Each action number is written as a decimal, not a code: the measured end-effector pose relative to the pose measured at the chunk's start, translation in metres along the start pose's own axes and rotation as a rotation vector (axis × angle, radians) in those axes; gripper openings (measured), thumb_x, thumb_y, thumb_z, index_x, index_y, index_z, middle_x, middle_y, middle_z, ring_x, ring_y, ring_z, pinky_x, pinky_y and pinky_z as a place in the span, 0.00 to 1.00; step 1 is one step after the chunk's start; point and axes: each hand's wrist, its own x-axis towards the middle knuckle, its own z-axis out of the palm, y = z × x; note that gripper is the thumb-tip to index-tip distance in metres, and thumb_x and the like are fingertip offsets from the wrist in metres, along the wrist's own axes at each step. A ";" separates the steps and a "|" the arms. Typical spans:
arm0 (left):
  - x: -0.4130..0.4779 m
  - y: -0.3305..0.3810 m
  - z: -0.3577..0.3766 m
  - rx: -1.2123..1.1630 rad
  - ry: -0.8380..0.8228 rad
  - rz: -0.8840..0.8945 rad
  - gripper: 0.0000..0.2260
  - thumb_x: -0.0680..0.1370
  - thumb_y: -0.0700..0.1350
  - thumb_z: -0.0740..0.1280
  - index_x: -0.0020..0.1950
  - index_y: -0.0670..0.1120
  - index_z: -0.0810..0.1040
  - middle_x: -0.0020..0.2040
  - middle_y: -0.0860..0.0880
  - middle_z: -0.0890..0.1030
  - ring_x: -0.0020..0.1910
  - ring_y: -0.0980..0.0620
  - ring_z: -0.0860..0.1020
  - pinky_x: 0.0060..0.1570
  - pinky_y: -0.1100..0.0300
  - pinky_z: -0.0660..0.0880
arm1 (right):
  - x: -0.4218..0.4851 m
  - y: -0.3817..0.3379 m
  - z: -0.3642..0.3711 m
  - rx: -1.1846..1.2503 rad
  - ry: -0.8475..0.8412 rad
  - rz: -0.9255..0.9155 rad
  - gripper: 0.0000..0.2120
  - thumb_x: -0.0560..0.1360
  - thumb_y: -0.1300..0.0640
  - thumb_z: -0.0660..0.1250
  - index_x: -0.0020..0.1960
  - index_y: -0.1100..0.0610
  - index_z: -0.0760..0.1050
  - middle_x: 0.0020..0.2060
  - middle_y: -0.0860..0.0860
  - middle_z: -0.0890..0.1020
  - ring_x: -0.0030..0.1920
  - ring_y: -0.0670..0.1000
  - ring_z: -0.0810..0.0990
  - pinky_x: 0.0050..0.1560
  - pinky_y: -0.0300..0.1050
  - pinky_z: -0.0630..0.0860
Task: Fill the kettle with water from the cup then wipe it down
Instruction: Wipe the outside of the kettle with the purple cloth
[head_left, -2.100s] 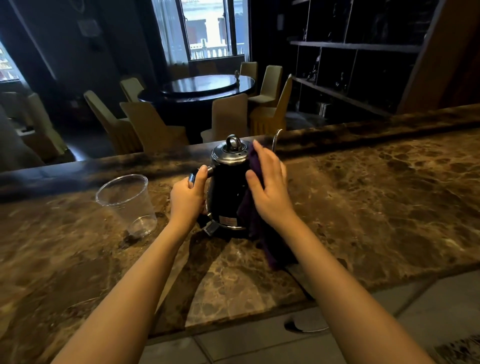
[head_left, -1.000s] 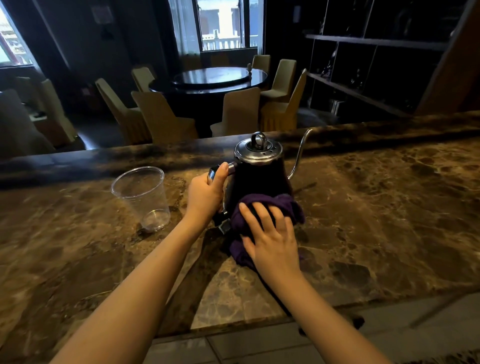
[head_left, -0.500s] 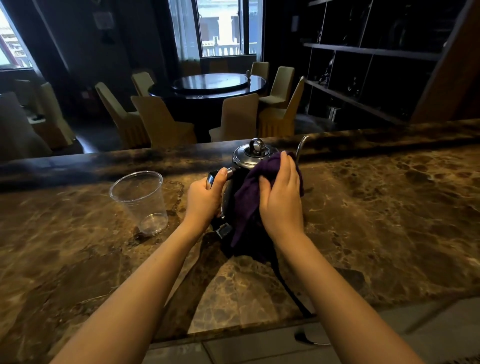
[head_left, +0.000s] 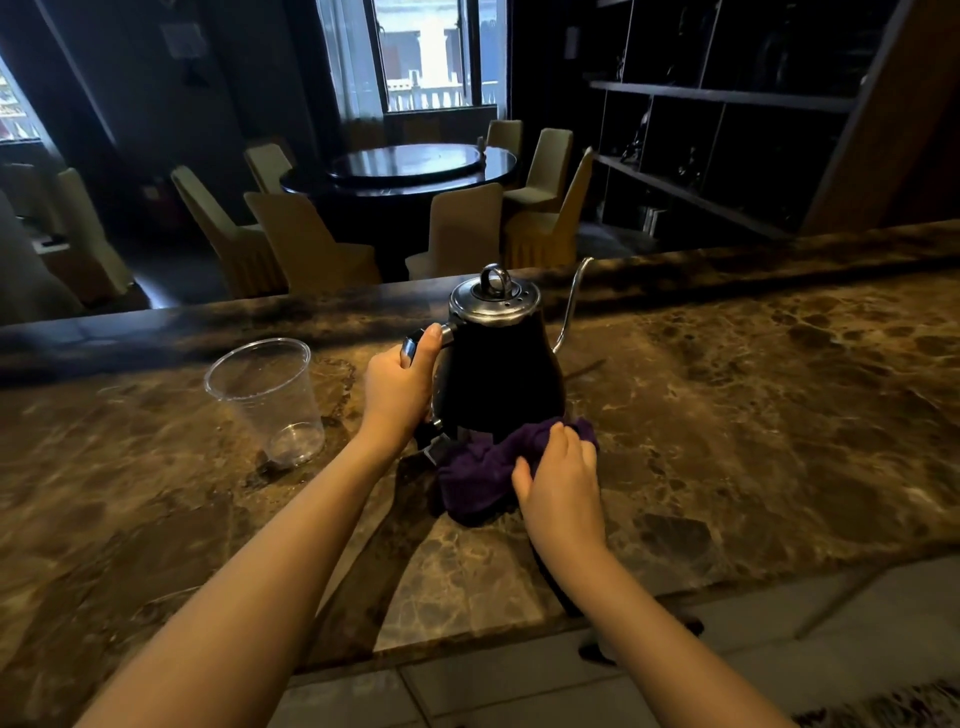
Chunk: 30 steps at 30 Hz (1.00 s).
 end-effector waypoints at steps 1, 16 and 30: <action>0.000 0.000 0.001 0.013 0.007 0.005 0.23 0.76 0.58 0.60 0.25 0.47 0.63 0.24 0.45 0.66 0.25 0.48 0.66 0.33 0.52 0.65 | 0.001 0.001 -0.004 -0.021 -0.025 -0.010 0.21 0.74 0.56 0.64 0.63 0.66 0.68 0.58 0.60 0.76 0.59 0.59 0.71 0.59 0.51 0.71; 0.041 0.008 -0.008 0.154 -0.030 -0.072 0.16 0.74 0.54 0.58 0.34 0.44 0.74 0.33 0.44 0.76 0.38 0.42 0.77 0.45 0.48 0.74 | -0.015 0.063 -0.070 0.303 -0.042 0.021 0.08 0.69 0.62 0.66 0.48 0.55 0.74 0.41 0.53 0.77 0.41 0.50 0.75 0.36 0.30 0.67; 0.063 0.065 0.048 0.561 -0.216 0.158 0.23 0.72 0.61 0.64 0.57 0.45 0.74 0.51 0.47 0.79 0.47 0.52 0.76 0.49 0.56 0.72 | 0.010 0.093 -0.125 0.742 0.252 0.215 0.08 0.74 0.61 0.64 0.49 0.50 0.76 0.41 0.45 0.80 0.46 0.52 0.79 0.50 0.49 0.75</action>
